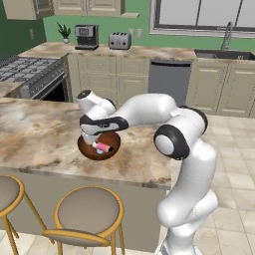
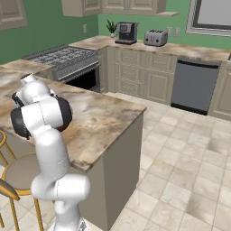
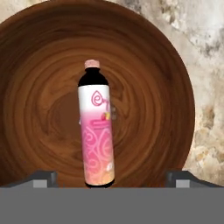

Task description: Open the fridge, grab two sodas, and place both sodas inside the bowl with ice on the dining counter.

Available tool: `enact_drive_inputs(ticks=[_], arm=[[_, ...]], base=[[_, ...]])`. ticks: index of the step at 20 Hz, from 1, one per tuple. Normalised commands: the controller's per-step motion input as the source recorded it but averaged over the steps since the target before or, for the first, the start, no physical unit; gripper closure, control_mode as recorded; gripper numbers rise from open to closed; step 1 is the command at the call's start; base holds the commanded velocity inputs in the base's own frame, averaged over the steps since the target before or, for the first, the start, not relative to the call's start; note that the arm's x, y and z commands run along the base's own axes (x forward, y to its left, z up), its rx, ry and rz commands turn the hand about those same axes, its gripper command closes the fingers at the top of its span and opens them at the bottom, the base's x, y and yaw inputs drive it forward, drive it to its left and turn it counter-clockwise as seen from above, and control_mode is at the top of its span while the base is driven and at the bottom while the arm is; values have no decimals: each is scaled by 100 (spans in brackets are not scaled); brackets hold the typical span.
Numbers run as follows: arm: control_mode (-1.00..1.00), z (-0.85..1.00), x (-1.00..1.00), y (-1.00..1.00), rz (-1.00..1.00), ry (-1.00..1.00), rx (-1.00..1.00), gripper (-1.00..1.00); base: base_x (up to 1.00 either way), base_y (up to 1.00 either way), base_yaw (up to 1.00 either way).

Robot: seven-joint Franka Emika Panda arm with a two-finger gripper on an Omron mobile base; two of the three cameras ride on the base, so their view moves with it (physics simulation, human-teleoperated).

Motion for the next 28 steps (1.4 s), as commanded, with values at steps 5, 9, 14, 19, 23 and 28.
enact_drive_inputs(ticks=[5, 9, 14, 19, 23, 28], arm=[[-100, 0, -45, -45, 0, -17, 13, -100], [-100, 5, -47, -56, -5, -13, 16, -100], [-100, 50, -26, -34, -10, -6, 11, -100], [-100, 57, -14, -41, -10, -3, 8, -100], [-100, 51, -24, -38, -14, -2, 8, -100], [-100, 16, -43, -41, -16, -2, 9, -100]], base=[[0, 0, 0], [0, 0, 0], [0, 0, 0], [0, 0, 0], [0, 0, 0], [0, 0, 0]])
